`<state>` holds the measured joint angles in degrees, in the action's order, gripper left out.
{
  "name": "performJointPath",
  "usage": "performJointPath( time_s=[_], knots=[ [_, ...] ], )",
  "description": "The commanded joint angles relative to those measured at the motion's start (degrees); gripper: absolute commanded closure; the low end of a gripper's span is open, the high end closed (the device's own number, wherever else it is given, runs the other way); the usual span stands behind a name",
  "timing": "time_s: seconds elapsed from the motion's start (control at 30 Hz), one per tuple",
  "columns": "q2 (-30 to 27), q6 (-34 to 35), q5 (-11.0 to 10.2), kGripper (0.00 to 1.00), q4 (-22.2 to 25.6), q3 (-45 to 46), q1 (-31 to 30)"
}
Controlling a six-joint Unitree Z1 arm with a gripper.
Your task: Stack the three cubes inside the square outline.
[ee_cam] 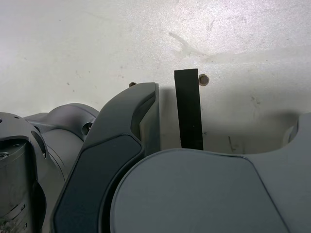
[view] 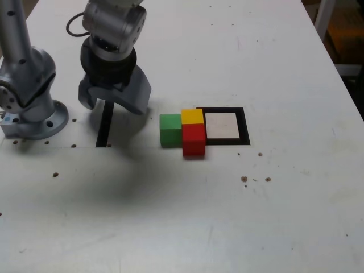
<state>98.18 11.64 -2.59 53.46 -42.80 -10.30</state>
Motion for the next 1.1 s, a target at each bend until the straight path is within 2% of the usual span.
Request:
performJointPath(
  time_s=[0.0,0.17,0.33,0.43,0.53,0.63,0.77,0.9,1.07],
  knots=[
    [0.46,0.05,-0.04,0.00,0.02,0.01,0.08],
    [0.77,0.05,1.62,0.00,1.31,-0.77,-0.48],
    [-1.39,-0.01,5.07,0.01,4.46,-1.64,0.00],
    [-4.34,-0.07,7.66,0.01,8.86,-3.37,1.84],
    [-7.67,-0.37,10.43,0.01,16.81,-7.94,4.12],
    [-7.64,-1.27,11.85,0.00,21.73,-14.09,4.05],
    [-5.64,-1.80,12.66,0.00,25.42,-24.90,0.56],
    [-3.54,2.82,14.12,0.00,27.39,-32.18,-5.35],
    [0.77,10.23,18.24,0.00,27.63,-35.61,-10.84]
  ],
)
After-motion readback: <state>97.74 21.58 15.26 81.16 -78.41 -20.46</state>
